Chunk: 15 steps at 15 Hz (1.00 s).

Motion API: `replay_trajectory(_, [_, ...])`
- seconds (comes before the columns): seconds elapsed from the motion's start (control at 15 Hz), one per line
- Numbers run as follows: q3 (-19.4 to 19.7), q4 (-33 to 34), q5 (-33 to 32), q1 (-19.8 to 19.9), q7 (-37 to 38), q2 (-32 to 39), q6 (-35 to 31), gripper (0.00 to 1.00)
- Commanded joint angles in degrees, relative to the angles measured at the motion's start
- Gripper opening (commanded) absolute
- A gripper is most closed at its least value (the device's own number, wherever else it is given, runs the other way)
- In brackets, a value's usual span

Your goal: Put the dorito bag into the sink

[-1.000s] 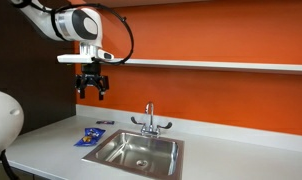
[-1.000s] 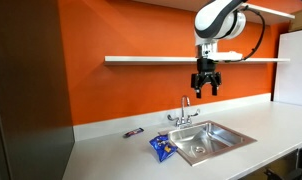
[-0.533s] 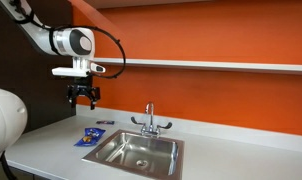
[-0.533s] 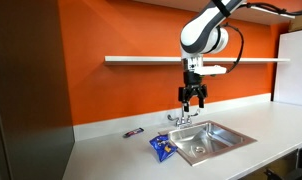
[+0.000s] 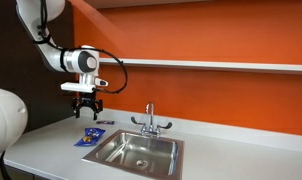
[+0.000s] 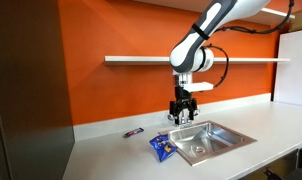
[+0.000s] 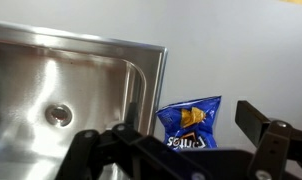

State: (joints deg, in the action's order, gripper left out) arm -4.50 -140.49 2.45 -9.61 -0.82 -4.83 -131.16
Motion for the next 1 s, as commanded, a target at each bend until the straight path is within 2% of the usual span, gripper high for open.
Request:
replay_trajectory(0.0, [-1.0,5.0,0.7,0.8,-2.3,7.5,-2.0,1.00])
replay_trajectory(0.53, [-1.9,12.3,0.1,0.9,-1.8,19.6,-4.9,1.00])
replay_trajectory(0.93, [-2.6,16.1,-0.2,0.7,-2.0,25.5,-4.9,1.00])
